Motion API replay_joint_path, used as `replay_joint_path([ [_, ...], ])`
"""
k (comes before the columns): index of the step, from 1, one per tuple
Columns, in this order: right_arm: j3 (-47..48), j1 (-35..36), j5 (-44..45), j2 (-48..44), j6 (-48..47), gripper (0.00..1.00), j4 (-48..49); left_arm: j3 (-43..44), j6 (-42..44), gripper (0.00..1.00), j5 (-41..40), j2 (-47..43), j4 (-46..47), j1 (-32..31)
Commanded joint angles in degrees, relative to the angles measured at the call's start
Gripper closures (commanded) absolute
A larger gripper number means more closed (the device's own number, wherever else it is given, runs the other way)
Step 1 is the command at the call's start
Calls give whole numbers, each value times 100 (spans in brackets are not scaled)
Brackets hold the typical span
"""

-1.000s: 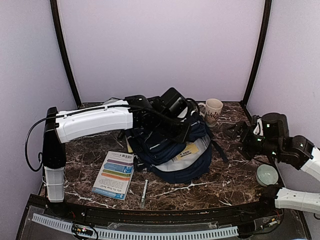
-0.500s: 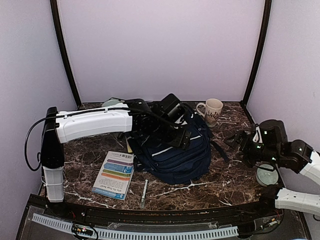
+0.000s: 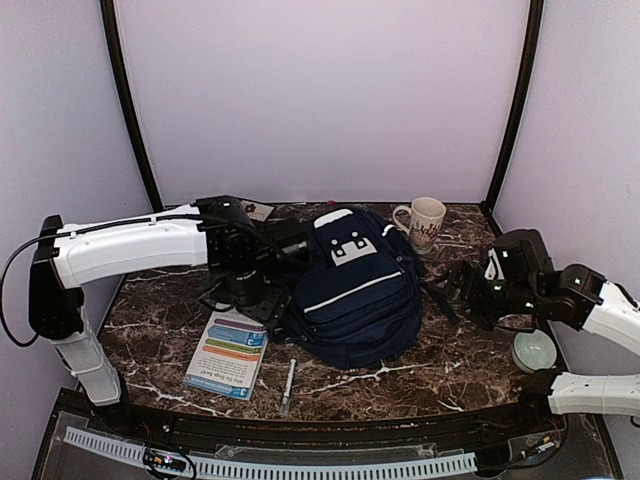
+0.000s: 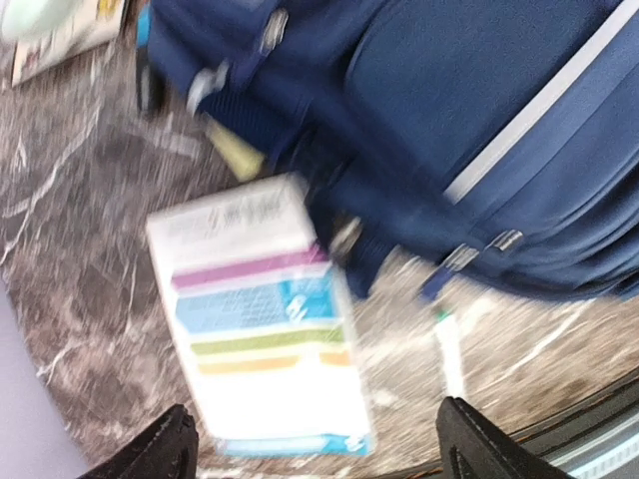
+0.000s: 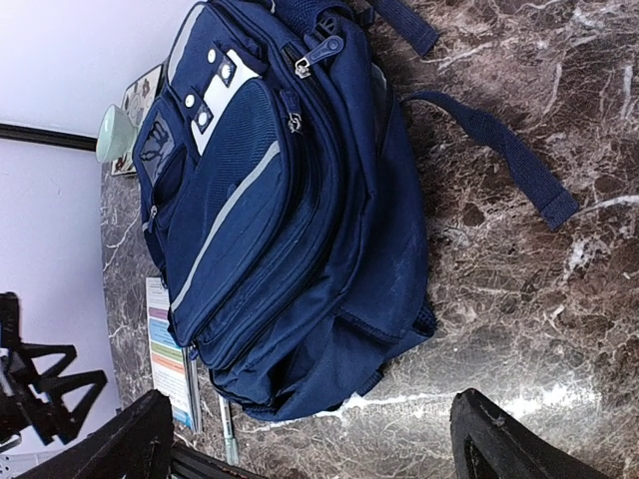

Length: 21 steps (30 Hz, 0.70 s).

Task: Pack the student bag
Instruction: Pick up the book at the center of the board.

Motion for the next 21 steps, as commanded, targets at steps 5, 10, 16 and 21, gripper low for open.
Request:
replay_joint_path([
  [5, 86, -6, -151, 87, -84, 3, 343, -1361, -699, 26, 645, -71, -581, -11],
  [10, 53, -6, -104, -25, -52, 3, 268, -1397, -659, 28, 685, 266, -366, -107],
  [16, -27, -6, 52, -361, 98, 3, 68, -1590, -534, 32, 880, 600, 120, -185],
  [21, -136, -6, 142, -626, 231, 3, -8, -1644, -552, 33, 809, 865, 272, -324],
])
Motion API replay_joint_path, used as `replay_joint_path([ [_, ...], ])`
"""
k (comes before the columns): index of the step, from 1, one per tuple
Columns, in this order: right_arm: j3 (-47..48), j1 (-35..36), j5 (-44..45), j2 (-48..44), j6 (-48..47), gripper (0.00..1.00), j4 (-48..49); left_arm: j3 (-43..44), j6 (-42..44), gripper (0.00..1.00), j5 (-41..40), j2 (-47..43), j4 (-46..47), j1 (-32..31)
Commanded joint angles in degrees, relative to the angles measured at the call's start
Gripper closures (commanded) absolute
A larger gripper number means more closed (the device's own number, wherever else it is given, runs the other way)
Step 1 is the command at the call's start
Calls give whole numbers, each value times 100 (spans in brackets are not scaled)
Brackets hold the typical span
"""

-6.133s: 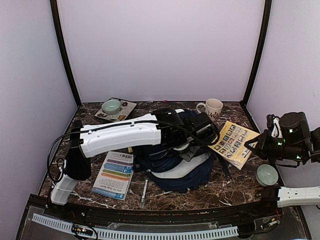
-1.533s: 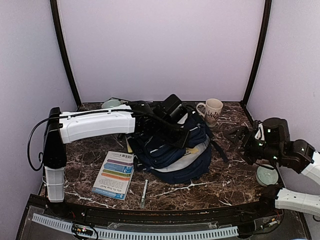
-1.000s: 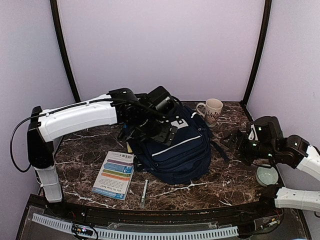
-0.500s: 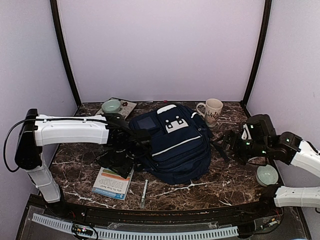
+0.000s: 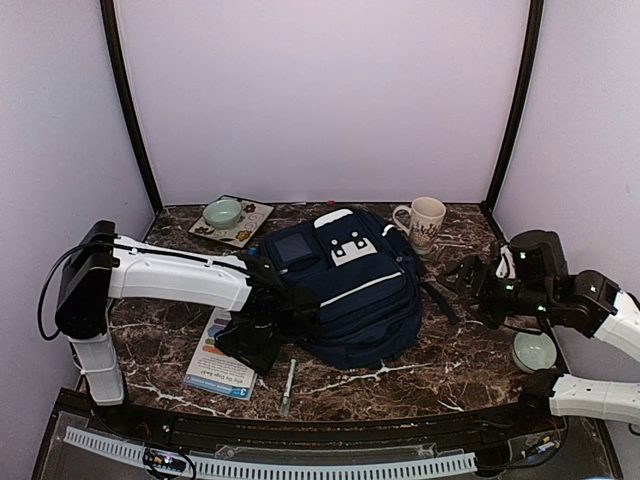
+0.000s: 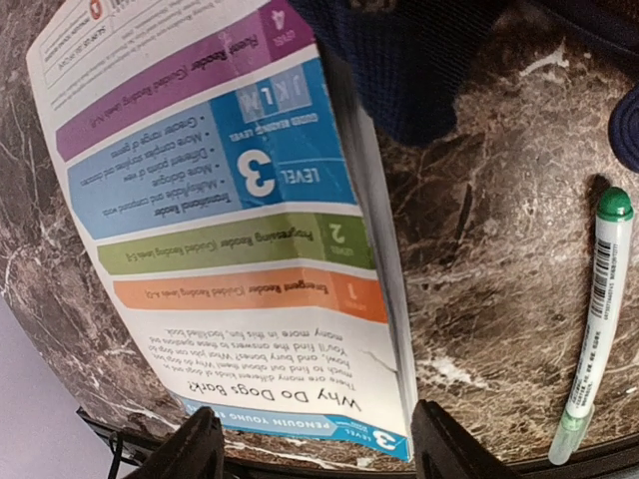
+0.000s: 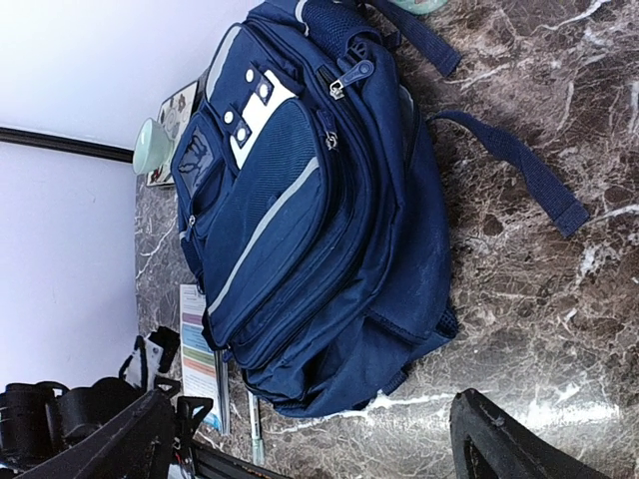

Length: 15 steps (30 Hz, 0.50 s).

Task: Pack the student bag
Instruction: Pick up the book at the center of the board.

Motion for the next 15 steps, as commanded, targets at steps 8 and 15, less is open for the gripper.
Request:
replay_joint_path([
  [8, -162, -6, 160, -221, 180, 3, -90, -323, -77, 39, -232, 354, 181, -136],
  [15, -227, -6, 60, -97, 162, 3, 60, -348, -247, 45, -578, 335, -135, -136],
])
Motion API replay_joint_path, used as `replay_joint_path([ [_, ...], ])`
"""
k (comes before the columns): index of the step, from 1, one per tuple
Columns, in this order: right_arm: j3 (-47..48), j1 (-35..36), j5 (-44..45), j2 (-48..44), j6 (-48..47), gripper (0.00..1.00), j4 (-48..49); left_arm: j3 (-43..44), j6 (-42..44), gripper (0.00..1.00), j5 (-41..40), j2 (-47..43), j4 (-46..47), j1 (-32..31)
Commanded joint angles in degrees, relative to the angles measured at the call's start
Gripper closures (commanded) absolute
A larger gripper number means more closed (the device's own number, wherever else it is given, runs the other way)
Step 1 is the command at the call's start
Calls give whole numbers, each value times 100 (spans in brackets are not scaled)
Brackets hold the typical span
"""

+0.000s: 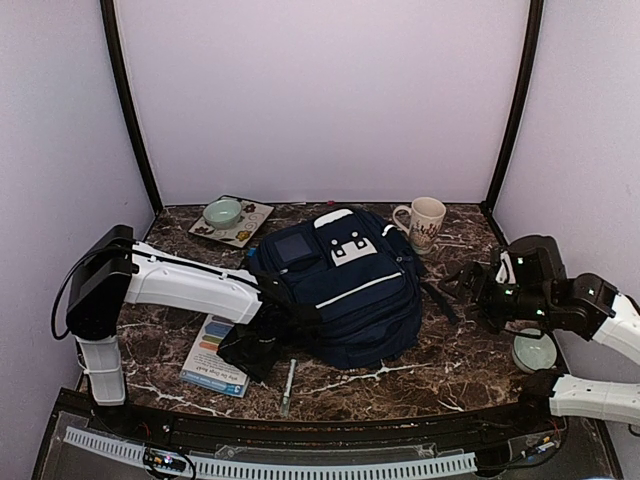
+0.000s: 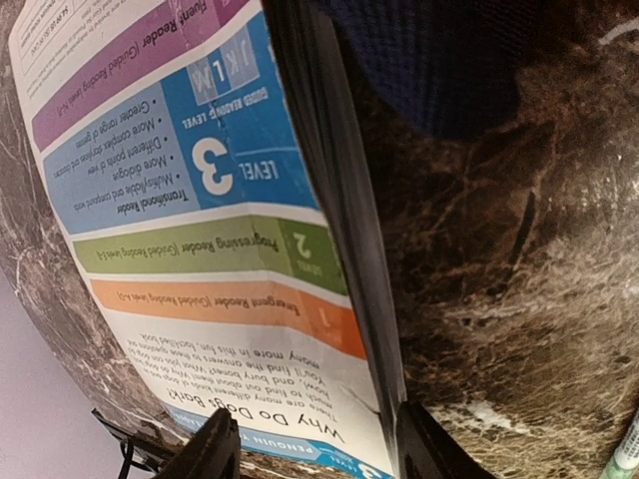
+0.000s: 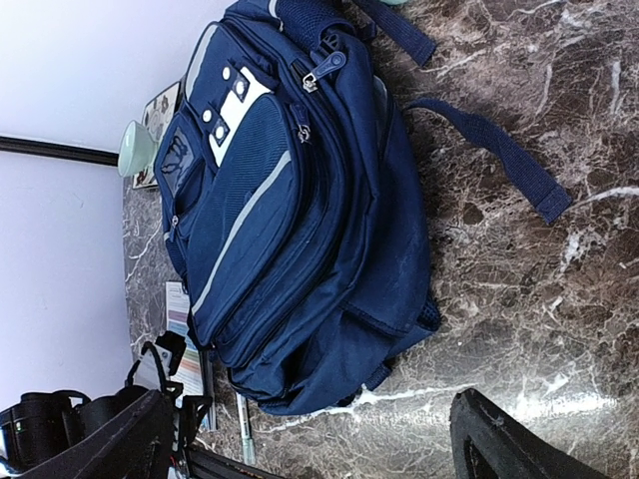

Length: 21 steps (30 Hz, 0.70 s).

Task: Pack the student bag
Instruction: Pick up the book at the center of the board.

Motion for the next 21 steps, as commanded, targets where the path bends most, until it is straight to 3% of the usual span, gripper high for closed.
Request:
replay_joint_path([
  [1, -77, -6, -18, 73, 16, 3, 222, -82, -245, 46, -389, -83, -379, -20],
  [13, -75, -6, -11, 183, -26, 3, 345, 109, -751, 58, -1048, -309, -998, -22],
  [21, -65, -6, -1, 183, -26, 3, 338, -201, -559, 60, -1351, -17, -696, -7],
])
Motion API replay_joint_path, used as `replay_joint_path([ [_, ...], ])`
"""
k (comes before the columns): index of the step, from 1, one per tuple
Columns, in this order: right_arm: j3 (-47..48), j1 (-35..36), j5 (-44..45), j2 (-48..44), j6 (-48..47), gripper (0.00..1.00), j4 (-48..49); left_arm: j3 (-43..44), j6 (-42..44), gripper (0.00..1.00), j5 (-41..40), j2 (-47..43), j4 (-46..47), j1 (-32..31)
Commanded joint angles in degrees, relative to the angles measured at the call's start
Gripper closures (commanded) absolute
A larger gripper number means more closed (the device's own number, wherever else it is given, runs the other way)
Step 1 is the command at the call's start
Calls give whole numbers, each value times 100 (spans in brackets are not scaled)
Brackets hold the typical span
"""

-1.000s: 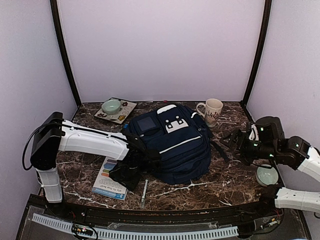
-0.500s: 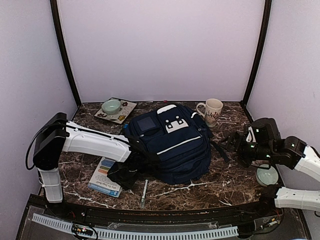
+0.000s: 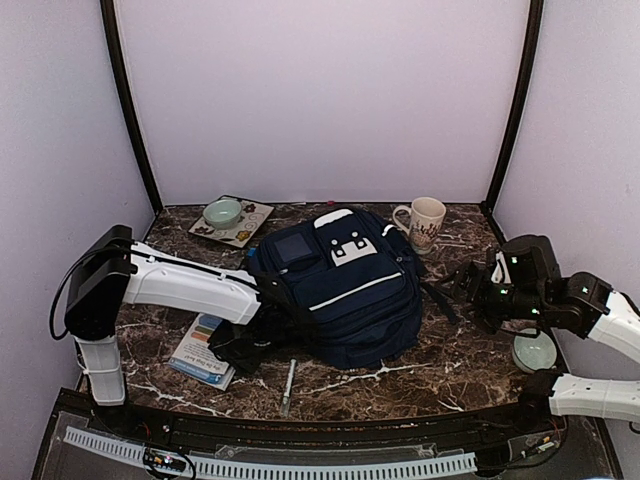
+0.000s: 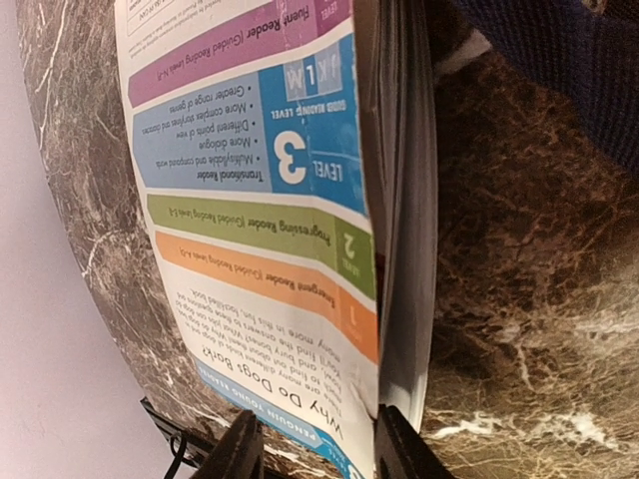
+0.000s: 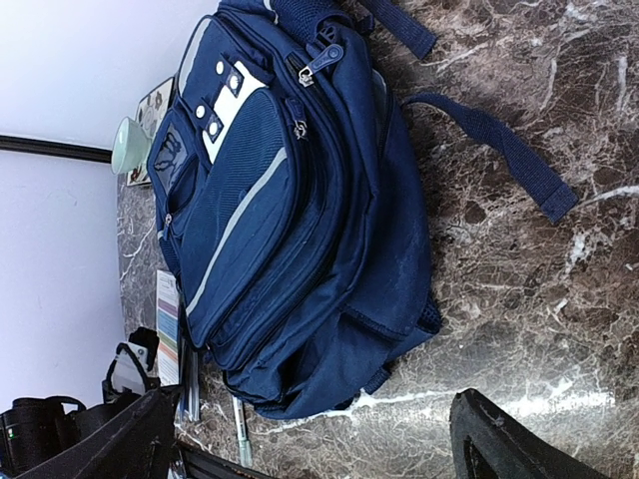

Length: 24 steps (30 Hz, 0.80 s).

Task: Pack the student bag
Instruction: Pick up the book at the center of the board.

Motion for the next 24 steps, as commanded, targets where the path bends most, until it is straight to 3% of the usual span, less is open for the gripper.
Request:
replay_joint_path([
  [1, -17, -7, 39, -34, -26, 3, 161, -208, -134, 61, -482, 86, -66, -1],
  [15, -88, -6, 90, -249, 20, 3, -17, -416, -414, 72, -1400, 620, 16, 0],
  [24, -102, -10, 171, -374, 66, 3, -142, -288, -776, 67, -1742, 518, -439, 178],
])
